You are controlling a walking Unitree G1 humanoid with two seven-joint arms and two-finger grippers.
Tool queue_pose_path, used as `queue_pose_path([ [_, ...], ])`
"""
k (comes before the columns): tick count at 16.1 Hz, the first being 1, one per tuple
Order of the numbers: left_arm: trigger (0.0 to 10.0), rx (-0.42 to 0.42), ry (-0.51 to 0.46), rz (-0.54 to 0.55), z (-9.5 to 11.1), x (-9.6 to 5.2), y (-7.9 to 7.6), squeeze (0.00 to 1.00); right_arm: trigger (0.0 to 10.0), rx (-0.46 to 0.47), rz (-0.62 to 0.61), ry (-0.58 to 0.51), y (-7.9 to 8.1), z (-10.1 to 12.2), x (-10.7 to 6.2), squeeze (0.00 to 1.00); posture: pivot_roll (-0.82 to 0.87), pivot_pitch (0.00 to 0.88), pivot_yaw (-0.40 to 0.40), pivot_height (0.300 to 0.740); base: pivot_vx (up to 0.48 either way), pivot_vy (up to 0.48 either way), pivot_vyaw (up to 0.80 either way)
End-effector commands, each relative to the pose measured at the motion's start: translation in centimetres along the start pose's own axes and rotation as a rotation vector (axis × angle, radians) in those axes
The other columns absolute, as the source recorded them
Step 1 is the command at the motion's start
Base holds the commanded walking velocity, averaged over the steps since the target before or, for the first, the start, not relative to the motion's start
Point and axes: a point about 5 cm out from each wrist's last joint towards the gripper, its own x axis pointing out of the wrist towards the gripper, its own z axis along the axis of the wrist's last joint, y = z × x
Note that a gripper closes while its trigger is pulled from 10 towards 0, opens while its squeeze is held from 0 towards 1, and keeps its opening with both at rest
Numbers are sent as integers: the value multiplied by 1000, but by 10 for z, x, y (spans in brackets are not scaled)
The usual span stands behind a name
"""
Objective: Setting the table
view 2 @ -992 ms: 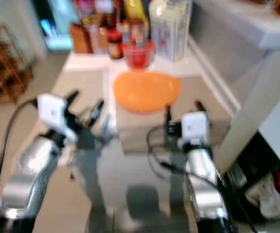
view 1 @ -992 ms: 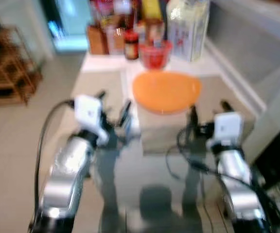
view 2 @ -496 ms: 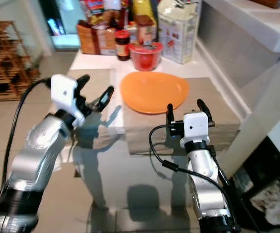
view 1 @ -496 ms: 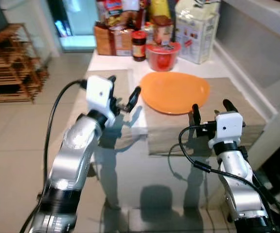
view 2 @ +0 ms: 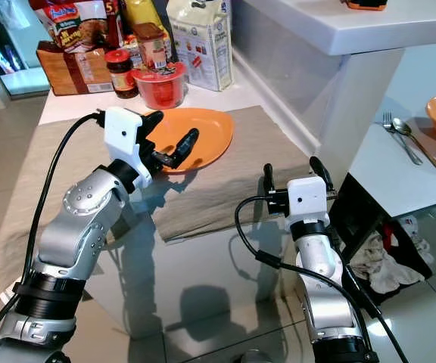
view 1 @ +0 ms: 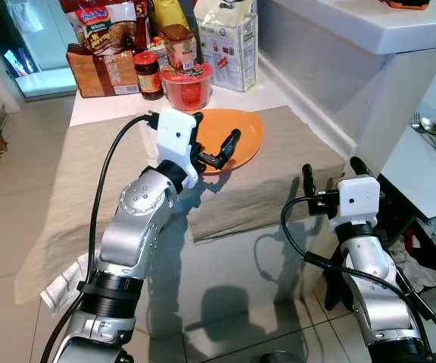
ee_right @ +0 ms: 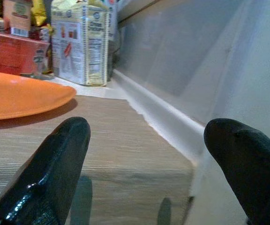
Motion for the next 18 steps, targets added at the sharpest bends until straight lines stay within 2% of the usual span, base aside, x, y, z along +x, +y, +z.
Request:
queue_pose_path([
  [1, 10000, 5, -3, 39, -1, -6, 7, 0, 10000, -3, 28, 1, 4, 1, 2, 0, -77, 0, 53, 736, 386, 285, 0],
  [3, 10000, 22, -11, 40, 0, -7, 5, 0, 10000, -4, 33, 0, 5, 1, 3, 0, -73, 0, 52, 736, 414, 142, 0],
  [6, 10000, 37, -26, -14, 3, -7, -13, 0, 10000, -5, 48, -1, 8, 1, 3, 0, -71, 0, 50, 736, 455, 0, 0],
  [9, 10000, 51, -32, -11, 3, -8, -17, 0, 10000, -6, 56, 0, 8, 0, 4, 0, -68, 0, 43, 736, 458, 0, 0],
  [11, 10000, 50, -38, 2, 4, -8, -18, 0, 10000, -7, 60, -6, 8, 1, 4, 0, -68, 0, 43, 736, 0, 0, 0],
  [12, 10000, 47, -41, 11, 4, -8, -18, 0, 10000, -6, 61, -17, 8, 3, 5, 0, -69, 0, 40, 736, 0, 0, 0],
  [15, 10000, 44, -35, 92, -1, -17, -3, 0, 10000, -11, 59, -43, 6, 7, 5, 0, -74, 0, 40, 736, 0, 0, 0],
  [16, 10000, 56, 2, 95, -9, -21, 1, 0, 10000, -12, 58, -42, 6, 6, 4, 0, -74, 0, 40, 736, 0, 0, 0],
  [17, 10000, 6, 45, 93, -16, -20, 6, 0, 10000, -11, 57, -43, 6, 6, 5, 0, -70, 0, 39, 736, 0, 0, 0],
  [18, 10000, -6, 63, 97, -17, -19, 9, 0, 10000, -11, 57, -44, 6, 6, 5, 0, -70, 0, 39, 736, 0, 0, 0],
])
